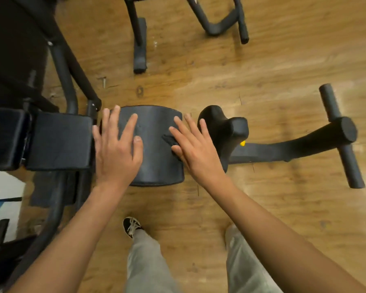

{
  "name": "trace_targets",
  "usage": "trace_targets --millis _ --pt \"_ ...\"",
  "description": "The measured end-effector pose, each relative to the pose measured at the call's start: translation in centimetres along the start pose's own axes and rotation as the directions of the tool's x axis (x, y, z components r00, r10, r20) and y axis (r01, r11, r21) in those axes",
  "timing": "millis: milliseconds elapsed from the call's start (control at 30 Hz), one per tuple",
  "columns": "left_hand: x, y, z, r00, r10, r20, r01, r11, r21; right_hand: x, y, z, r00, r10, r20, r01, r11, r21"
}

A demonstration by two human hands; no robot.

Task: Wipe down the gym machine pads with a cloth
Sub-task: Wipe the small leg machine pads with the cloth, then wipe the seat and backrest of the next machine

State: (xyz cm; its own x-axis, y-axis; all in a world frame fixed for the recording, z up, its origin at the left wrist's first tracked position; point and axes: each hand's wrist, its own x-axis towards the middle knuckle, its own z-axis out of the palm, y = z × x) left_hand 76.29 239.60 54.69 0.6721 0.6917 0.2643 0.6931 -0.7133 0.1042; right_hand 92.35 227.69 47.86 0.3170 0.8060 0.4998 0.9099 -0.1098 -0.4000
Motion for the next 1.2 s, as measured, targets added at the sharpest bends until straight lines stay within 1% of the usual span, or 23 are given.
trace_targets --millis 67,167,300,500,667,767,833,933,1067,1200 --pt "-1.1 2.8 -2.1 1.000 0.015 -0.025 -0.015 1.000 -0.022 0.1 0.6 -3.8 0.999 -0.043 -0.023 0.043 0.999 0.006" --pt "-1.9 6.5 -4.9 0.997 0.032 -0.076 -0.038 0.997 -0.070 0.2 2.3 -9.0 0.997 -0.081 -0.010 0.081 0.997 -0.011" --pt "-3.1 10.8 -6.8 0.989 0.099 -0.106 -0.106 0.993 -0.060 -0.3 3.6 -15.0 0.995 -0.097 -0.004 0.097 0.991 -0.096" --pt "-4.7 15.4 -7.2 0.983 0.173 -0.065 -0.179 0.977 -0.116 -1.7 5.4 -21.4 0.998 -0.056 -0.007 0.054 0.977 -0.205" --pt "-5.5 20.0 -8.1 0.980 0.190 -0.057 -0.195 0.975 -0.103 -5.3 8.3 -26.1 0.999 0.024 -0.042 -0.033 0.976 -0.216" --pt "-5.4 24.0 -8.0 0.973 0.224 -0.052 -0.227 0.971 -0.076 -7.5 11.3 -29.5 0.997 0.038 -0.069 -0.053 0.972 -0.230" --pt "-4.9 27.5 -7.7 0.974 0.220 -0.057 -0.224 0.972 -0.076 -8.9 14.0 -32.0 0.996 0.034 -0.086 -0.054 0.970 -0.237" --pt "-4.2 34.9 -6.9 0.978 0.196 -0.066 -0.201 0.977 -0.071 -11.1 19.2 -36.4 0.995 0.013 -0.095 -0.034 0.973 -0.230" --pt "-3.4 45.9 -5.4 0.990 0.100 -0.099 -0.111 0.987 -0.115 -13.4 26.7 -42.5 0.995 -0.026 -0.098 0.000 0.968 -0.251" --pt "-2.5 56.1 -4.9 0.990 0.091 -0.111 -0.104 0.987 -0.122 -15.5 33.2 -48.2 0.994 -0.101 -0.043 0.086 0.962 -0.260"
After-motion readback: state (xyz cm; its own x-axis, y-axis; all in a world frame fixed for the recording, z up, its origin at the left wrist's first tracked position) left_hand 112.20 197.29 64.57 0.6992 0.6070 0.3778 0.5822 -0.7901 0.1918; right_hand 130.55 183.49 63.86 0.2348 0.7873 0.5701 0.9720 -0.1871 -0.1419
